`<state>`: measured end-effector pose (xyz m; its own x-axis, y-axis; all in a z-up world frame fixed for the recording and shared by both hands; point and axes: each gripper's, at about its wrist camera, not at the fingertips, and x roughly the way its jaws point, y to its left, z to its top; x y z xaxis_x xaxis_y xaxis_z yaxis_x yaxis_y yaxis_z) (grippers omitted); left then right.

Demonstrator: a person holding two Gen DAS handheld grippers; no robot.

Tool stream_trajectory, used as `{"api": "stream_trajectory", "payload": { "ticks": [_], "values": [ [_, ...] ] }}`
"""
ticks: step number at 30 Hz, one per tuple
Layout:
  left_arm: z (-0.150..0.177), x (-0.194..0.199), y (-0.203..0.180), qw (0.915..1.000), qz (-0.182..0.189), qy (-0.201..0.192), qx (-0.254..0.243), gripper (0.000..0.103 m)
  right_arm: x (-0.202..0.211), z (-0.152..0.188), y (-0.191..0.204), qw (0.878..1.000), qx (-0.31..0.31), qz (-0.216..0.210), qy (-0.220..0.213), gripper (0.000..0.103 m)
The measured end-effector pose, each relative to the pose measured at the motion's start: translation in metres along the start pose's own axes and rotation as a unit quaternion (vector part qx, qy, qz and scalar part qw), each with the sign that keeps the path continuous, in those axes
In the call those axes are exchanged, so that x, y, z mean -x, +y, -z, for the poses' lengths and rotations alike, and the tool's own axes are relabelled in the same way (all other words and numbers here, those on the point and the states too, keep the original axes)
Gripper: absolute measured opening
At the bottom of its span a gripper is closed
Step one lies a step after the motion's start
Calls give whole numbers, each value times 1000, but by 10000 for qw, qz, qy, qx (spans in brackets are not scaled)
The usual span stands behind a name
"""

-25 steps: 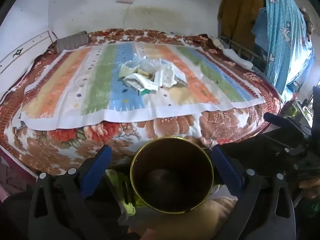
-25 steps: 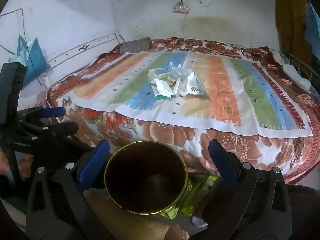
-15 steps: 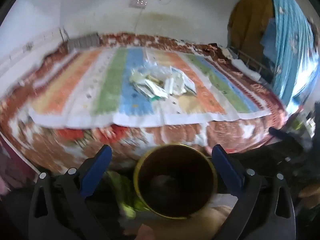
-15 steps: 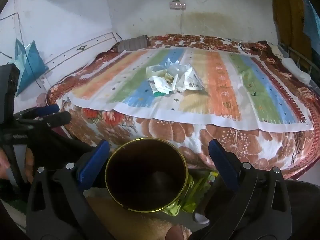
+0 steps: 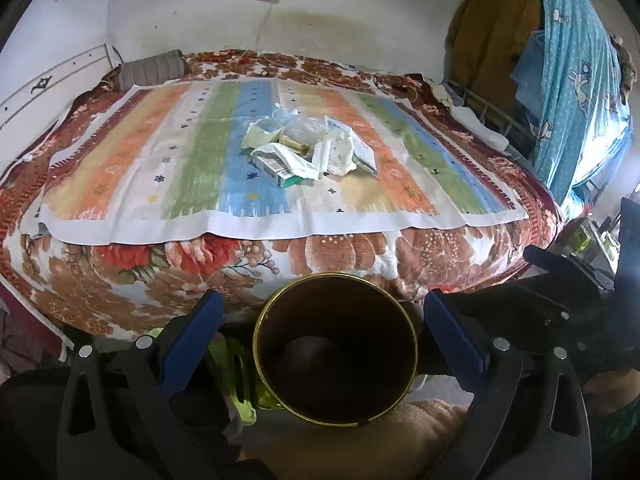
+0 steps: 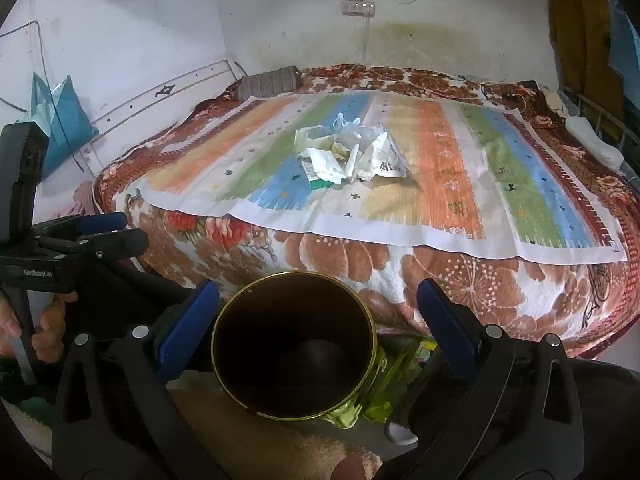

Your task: Collect trash

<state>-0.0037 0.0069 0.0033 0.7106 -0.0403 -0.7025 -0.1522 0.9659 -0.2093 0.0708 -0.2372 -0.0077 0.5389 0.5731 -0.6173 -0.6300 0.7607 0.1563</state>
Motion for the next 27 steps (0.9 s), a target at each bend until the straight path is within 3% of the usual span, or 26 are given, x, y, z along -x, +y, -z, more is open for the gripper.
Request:
{"api": "stream_trajectory", "payload": {
  "ticks": [10, 14, 27],
  "values": [
    [-3, 9, -4, 9994, -104, -318, -21, 97, -1, 0, 7, 10000, 11, -44, 40, 94],
    [-3, 3, 3, 9997, 132, -118, 173, 97, 1, -1, 8, 10000, 4, -75, -9, 94],
    [-1, 5, 6, 9991, 74, -177, 366, 97, 0, -2, 7, 9999, 16, -86, 56, 94]
  ]
}}
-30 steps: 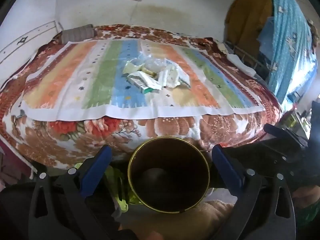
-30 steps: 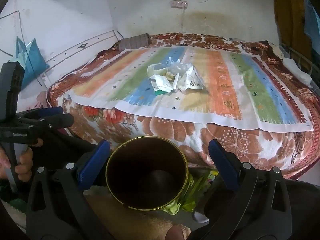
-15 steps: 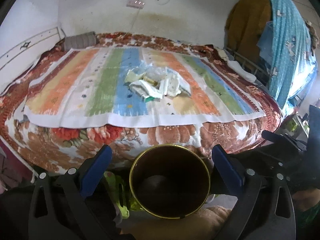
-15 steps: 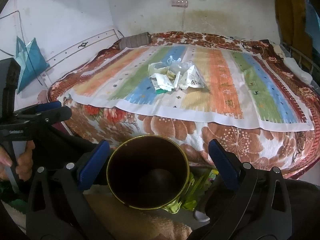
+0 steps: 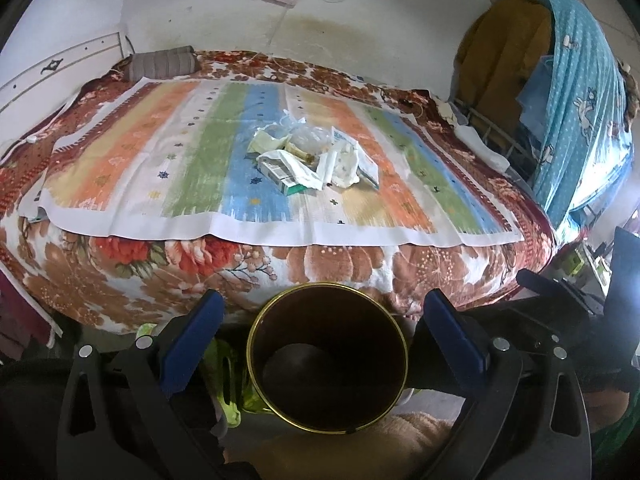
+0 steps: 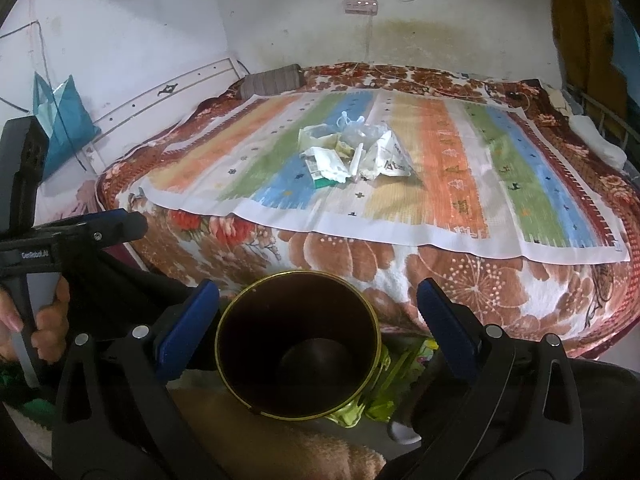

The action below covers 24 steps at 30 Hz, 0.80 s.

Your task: Collect trash

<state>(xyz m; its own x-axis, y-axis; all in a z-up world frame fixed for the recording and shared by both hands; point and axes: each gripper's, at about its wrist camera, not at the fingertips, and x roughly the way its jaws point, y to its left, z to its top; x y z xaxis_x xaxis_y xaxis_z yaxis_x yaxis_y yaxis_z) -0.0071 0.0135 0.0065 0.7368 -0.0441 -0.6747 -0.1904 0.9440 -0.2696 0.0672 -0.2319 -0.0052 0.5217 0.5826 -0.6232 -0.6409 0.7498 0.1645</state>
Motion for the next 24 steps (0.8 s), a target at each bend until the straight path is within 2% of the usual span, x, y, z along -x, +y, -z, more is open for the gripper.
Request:
{"api": "stream_trajectory", "payload": {
  "ticks": [7, 14, 24],
  "values": [
    [-2, 1, 2, 10000, 7, -26, 50, 97, -4, 0, 3, 10000, 61, -43, 64, 94],
    [-5, -3, 8, 9995, 133, 112, 251, 97, -4, -1, 4, 10000, 55, -46, 67, 94],
    [-9, -9, 11, 9994, 75, 134, 320, 97, -7, -5, 0, 9999, -100, -99, 101, 94]
  ]
}}
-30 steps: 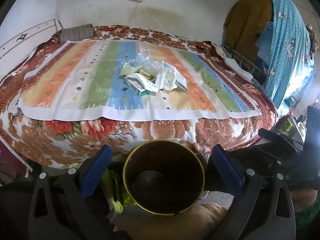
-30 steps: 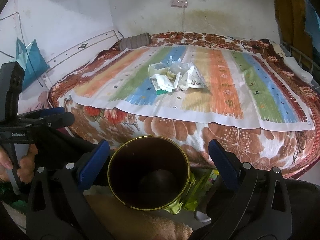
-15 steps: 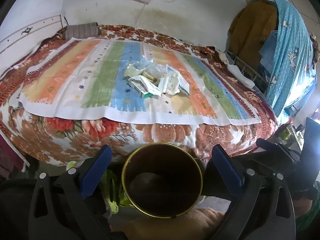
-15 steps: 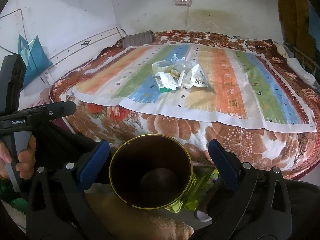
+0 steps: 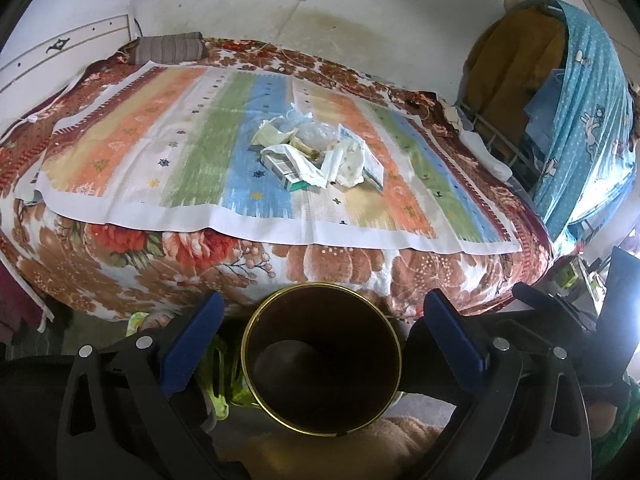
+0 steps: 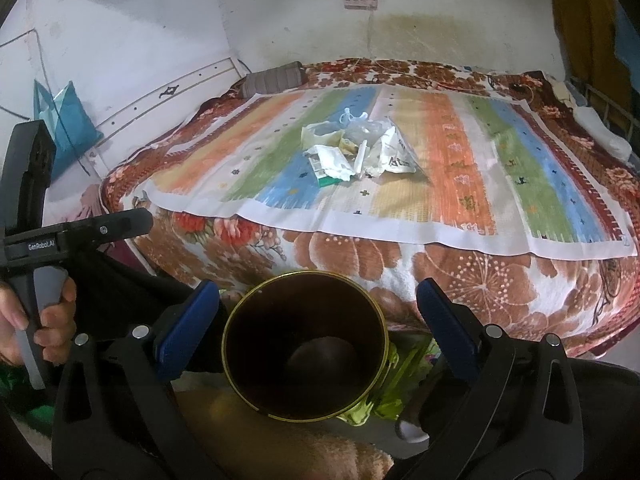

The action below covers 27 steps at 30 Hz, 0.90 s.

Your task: Collect trash

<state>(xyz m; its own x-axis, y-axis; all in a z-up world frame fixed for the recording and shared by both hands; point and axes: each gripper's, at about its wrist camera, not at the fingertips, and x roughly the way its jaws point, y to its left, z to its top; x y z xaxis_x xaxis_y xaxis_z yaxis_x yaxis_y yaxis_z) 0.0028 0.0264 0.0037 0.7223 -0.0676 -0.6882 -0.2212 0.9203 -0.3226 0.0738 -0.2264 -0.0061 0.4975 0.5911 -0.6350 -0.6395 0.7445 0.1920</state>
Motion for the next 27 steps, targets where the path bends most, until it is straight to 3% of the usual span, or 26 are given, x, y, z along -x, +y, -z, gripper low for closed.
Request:
{"api": "stream_trajectory", "payload": {
  "ticks": [7, 19, 22, 27],
  "values": [
    [-18, -15, 4, 9995, 142, 278, 94, 97, -3, -9, 0, 10000, -56, -77, 15, 94],
    [-53, -39, 4, 9989, -39, 469, 82, 97, -15, -39, -7, 10000, -19, -48, -16, 92],
    [-65, -48, 1, 9981, -54, 607, -95, 97, -19, -48, -9, 10000, 30, -26, 2, 92],
    [-84, -52, 0, 9984, -80, 499, -253, 97, -24, -67, -13, 9999, 136, 71, -22, 92]
  ]
}}
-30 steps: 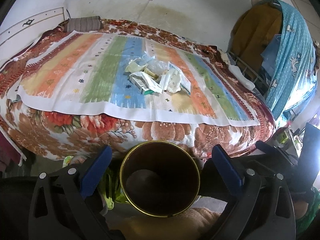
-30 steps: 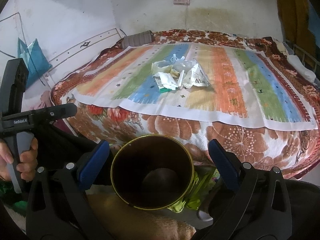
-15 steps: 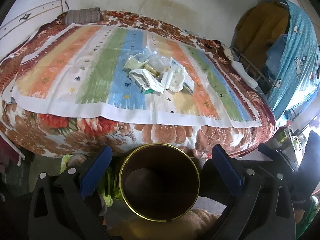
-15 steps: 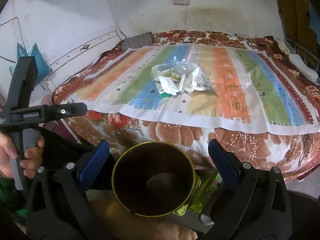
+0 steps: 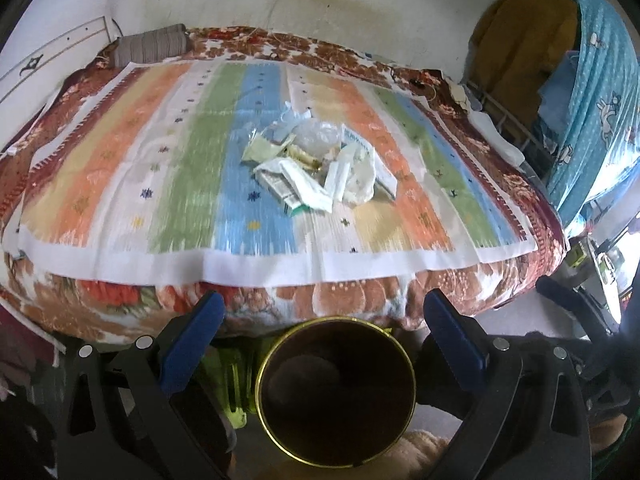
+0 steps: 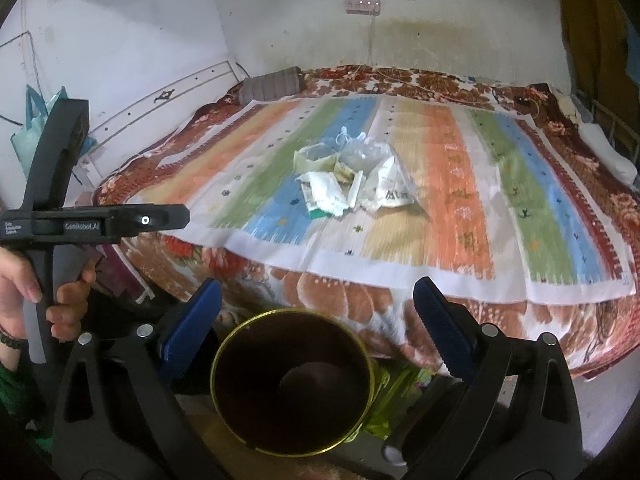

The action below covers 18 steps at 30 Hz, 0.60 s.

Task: Collect trash
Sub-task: 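Move both open grippers forward to the trash pile on the bed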

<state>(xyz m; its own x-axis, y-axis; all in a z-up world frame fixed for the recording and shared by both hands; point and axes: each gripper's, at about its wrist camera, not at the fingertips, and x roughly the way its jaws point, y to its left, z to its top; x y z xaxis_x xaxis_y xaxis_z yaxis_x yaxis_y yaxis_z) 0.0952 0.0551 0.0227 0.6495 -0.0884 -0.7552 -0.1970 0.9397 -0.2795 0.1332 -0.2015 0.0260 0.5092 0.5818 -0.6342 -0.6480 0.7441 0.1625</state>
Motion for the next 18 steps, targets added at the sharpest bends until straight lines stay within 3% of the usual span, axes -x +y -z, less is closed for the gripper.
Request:
{"api": "stream_trajectory", "payload": {
  "ticks": [7, 14, 18],
  "values": [
    [-25, -13, 15, 9997, -76, 80, 230, 97, -21, -29, -8, 9997, 105, 211, 93, 92],
    [-68, -31, 30, 9982, -561, -178, 131, 97, -48, -52, -10, 9978, 319, 529, 233, 92],
    [-82, -46, 43, 9981, -494, -79, 357, 97, -67, -61, -16, 9978, 205, 503, 386, 88]
  ]
}}
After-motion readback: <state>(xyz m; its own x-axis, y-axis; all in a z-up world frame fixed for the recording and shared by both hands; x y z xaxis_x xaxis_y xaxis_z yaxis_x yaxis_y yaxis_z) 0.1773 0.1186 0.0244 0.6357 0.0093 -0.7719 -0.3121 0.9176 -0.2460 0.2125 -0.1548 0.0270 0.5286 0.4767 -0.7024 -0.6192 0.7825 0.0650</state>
